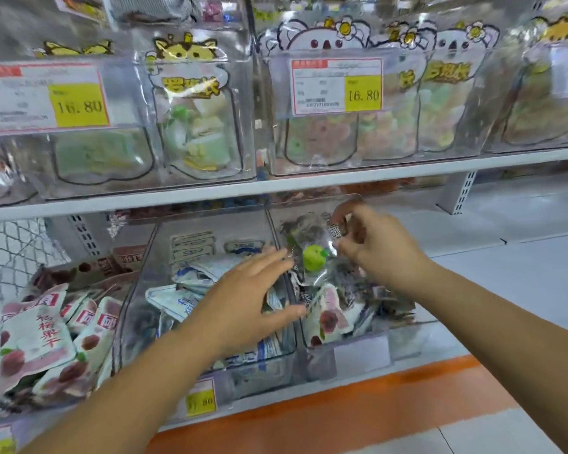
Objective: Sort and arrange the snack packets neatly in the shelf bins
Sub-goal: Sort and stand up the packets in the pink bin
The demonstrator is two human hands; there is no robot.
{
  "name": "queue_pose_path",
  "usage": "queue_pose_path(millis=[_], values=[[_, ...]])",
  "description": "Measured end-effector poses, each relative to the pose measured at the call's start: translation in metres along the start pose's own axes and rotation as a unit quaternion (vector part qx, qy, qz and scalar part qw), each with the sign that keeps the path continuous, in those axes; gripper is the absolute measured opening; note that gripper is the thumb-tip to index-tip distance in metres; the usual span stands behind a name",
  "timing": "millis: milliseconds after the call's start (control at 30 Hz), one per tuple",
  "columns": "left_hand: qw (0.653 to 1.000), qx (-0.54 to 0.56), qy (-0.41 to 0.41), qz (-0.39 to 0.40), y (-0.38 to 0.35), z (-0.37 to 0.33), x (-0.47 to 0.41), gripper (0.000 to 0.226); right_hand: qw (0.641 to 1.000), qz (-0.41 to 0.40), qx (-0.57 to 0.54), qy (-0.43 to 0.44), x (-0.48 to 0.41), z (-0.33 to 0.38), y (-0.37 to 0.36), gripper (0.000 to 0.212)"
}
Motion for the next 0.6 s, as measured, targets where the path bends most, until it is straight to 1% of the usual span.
queue_pose_path(millis=[67, 133, 167, 200, 233, 267, 300, 333, 367, 400, 433, 467, 500, 533, 600], values=[[1.000, -0.003, 0.006, -0.015, 0.001, 0.000, 0.002, 0.084, 0.994, 0.028, 0.071, 0.074, -0.005, 0.017, -0.017, 0.023], [0.999, 0.007, 0.019, -0.027, -0.001, -0.001, 0.005, 0.083, 0.983, 0.079, 0.119, 0.115, -0.008, 0.021, -0.037, 0.020], [0.999, 0.014, 0.028, -0.030, -0.002, -0.001, 0.007, 0.082, 0.979, 0.102, 0.138, 0.115, -0.007, 0.021, -0.039, 0.022], [0.999, 0.022, 0.038, -0.032, -0.004, -0.001, 0.009, 0.081, 0.974, 0.117, 0.157, 0.112, -0.006, 0.019, -0.036, 0.029], [0.998, 0.028, 0.047, -0.034, -0.005, -0.002, 0.012, 0.080, 0.970, 0.124, 0.183, 0.105, -0.004, 0.015, -0.029, 0.037], [0.997, 0.033, 0.055, -0.041, -0.004, -0.003, 0.014, 0.078, 0.968, 0.111, 0.203, 0.097, 0.000, 0.012, -0.015, 0.043], [0.996, 0.039, 0.065, -0.049, -0.003, -0.004, 0.018, 0.076, 0.973, 0.082, 0.198, 0.090, 0.006, 0.011, 0.003, 0.043], [0.995, 0.044, 0.076, -0.056, -0.001, -0.007, 0.022, 0.074, 0.981, 0.053, 0.166, 0.085, 0.013, 0.009, 0.018, 0.036], [0.993, 0.047, 0.085, -0.059, -0.001, -0.011, 0.026, 0.072, 0.987, 0.048, 0.129, 0.082, 0.021, 0.007, 0.025, 0.024], [0.993, 0.047, 0.092, -0.057, -0.002, -0.016, 0.030, 0.072, 0.988, 0.079, 0.107, 0.078, 0.030, 0.004, 0.021, 0.014], [0.993, 0.043, 0.096, -0.052, -0.004, -0.021, 0.035, 0.072, 0.982, 0.137, 0.110, 0.076, 0.042, 0.002, 0.006, 0.011], [0.993, 0.036, 0.098, -0.047, -0.005, -0.028, 0.041, 0.073, 0.970, 0.198, 0.116, 0.075, 0.055, -0.001, -0.013, 0.013], [0.994, 0.029, 0.098, -0.044, -0.006, -0.033, 0.046, 0.073, 0.960, 0.243, 0.120, 0.072, 0.067, -0.005, -0.030, 0.017], [0.994, 0.024, 0.100, -0.042, -0.007, -0.037, 0.052, 0.072, 0.956, 0.258, 0.123, 0.070, 0.075, -0.007, -0.042, 0.022], [0.994, 0.018, 0.106, -0.028, -0.005, -0.041, 0.059, 0.069, 0.966, 0.224, 0.123, 0.046, 0.076, -0.009, -0.051, 0.033]])
Point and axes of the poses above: each hand's wrist, its own x-axis away from the middle knuckle, its own y-axis out of the back of the hand, z = x × y, the point moved 10 cm from there along -x, towards the middle knuckle, and after that the axes turned 5 degrees about -y, right-handed, at the moved point
